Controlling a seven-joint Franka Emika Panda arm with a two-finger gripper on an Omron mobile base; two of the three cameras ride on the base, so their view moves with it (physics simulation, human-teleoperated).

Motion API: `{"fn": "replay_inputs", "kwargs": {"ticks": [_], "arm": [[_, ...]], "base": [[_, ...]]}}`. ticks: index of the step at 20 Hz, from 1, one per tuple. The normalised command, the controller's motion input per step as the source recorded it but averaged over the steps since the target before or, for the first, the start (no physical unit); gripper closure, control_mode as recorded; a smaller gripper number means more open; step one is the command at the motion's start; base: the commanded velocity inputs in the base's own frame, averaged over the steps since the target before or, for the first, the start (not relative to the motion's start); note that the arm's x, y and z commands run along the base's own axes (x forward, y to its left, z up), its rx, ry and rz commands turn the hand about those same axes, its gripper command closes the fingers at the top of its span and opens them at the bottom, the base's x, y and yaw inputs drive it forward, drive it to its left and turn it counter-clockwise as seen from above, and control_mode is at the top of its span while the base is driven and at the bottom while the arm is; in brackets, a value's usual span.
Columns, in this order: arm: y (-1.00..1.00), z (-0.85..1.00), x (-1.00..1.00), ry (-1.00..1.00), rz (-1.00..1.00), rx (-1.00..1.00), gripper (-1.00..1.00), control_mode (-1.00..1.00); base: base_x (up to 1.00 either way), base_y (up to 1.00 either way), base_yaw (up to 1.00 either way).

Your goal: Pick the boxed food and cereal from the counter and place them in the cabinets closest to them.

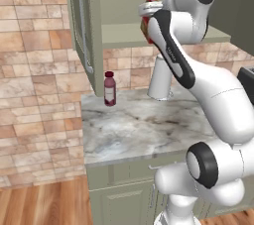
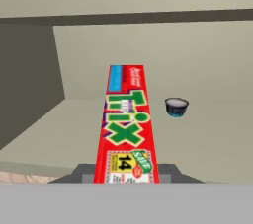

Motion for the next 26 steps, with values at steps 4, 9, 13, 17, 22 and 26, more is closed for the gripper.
{"fn": "replay_inputs", "kwargs": {"ticks": [4, 9, 13, 17, 22, 26], "arm": [[0.0, 0.0, 0.44, 0.0, -0.03, 0.0, 1.0, -1.0], [0.0, 0.0, 0.48, 0.0, -0.03, 0.0, 1.0, -1.0], [0.0, -0.03, 0.44, 0.0, -0.02, 0.0, 1.0, -1.0], [0.0, -0.1, 0.39, 0.0, -0.01, 0.0, 1.0, -1.0], [0.0, -0.09, 0.37, 0.0, 0.0, 0.0, 1.0, -1.0], [0.0, -0.06, 0.43, 0.0, 0.0, 0.0, 1.0, -1.0]], "base": [[0.0, 0.0, 0.0], [0.0, 0.0, 0.0], [0.0, 0.0, 0.0], [0.0, 0.0, 0.0], [0.0, 0.0, 0.0], [0.0, 0.0, 0.0]]}}
